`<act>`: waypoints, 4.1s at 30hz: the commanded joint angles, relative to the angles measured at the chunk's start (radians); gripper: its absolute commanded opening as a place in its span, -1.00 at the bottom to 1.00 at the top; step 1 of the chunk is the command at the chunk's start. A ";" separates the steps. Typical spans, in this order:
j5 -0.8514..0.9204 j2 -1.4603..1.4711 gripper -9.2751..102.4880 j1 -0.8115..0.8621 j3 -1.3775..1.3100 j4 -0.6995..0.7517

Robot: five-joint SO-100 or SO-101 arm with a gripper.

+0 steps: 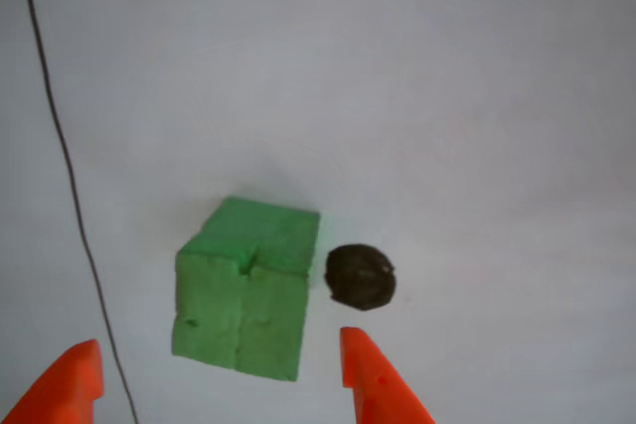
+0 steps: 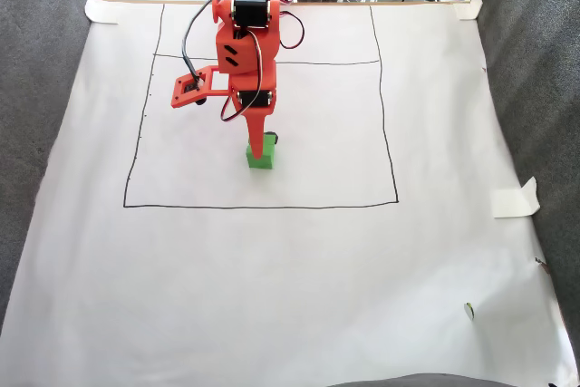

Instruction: Grasp the colored block, Place it on the black dot, and then return the arm to the default position.

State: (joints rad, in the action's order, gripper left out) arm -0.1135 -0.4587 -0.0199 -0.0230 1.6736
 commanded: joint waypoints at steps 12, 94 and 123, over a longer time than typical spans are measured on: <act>-0.017 0.031 -0.11 0.005 -0.034 0.038; -0.138 -0.083 -0.84 -0.006 0.066 0.084; -0.130 0.017 -0.84 -0.023 0.052 0.123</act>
State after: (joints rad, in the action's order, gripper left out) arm -0.2531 -0.4326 -0.0353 0.0460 1.7963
